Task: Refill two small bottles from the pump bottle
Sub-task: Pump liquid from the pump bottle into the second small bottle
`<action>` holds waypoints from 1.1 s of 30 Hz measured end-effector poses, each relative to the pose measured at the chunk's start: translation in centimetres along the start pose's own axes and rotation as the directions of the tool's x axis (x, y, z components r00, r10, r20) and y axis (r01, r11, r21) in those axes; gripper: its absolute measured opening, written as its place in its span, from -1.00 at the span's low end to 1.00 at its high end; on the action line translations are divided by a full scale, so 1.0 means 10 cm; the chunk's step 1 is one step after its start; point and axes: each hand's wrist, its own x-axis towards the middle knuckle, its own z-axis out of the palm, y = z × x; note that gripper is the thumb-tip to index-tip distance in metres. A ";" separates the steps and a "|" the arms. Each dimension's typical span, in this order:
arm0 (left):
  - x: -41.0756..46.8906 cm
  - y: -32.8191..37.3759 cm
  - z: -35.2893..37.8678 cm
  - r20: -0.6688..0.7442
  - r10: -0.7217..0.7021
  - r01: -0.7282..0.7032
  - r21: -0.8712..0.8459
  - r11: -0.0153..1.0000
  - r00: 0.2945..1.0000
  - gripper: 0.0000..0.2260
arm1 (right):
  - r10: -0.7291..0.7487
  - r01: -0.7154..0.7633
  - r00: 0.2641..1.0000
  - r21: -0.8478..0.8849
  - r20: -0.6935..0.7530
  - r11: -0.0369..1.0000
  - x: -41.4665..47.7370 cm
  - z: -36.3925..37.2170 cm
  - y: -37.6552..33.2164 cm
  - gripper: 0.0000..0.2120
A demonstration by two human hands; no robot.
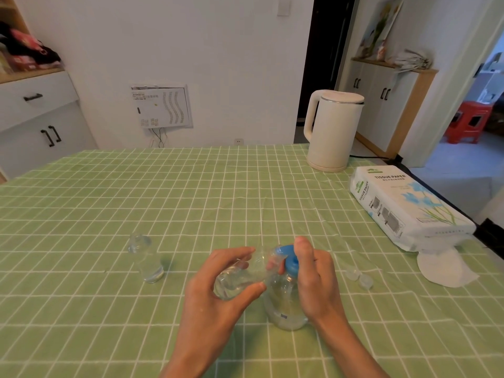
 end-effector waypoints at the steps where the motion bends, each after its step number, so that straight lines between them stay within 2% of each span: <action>1: 0.00 0.00 0.00 -0.002 -0.001 0.001 -0.001 1.000 1.000 -0.59 | 0.000 0.000 1.000 0.000 -0.003 1.000 0.00 0.00 0.00 -0.31; 11: 0.00 0.00 0.00 -0.002 -0.010 0.010 0.018 1.000 1.000 -0.59 | -0.024 0.024 1.000 -0.016 -0.007 1.000 0.03 -0.01 0.00 -0.37; 15: -0.02 -0.03 -0.01 -0.002 -0.015 0.015 0.032 0.999 1.000 -0.59 | -0.055 0.055 0.998 -0.035 0.005 0.998 0.02 -0.02 0.00 -0.46; 24: -0.01 0.01 -0.01 0.002 -0.010 0.010 0.006 1.000 1.000 -0.60 | 0.024 -0.024 0.999 -0.010 0.022 1.000 0.00 0.00 0.01 -0.25; 33: 0.00 0.00 0.00 -0.003 -0.005 0.005 0.016 1.000 1.000 -0.60 | -0.012 0.012 1.000 0.012 0.006 1.000 0.01 0.00 -0.01 -0.32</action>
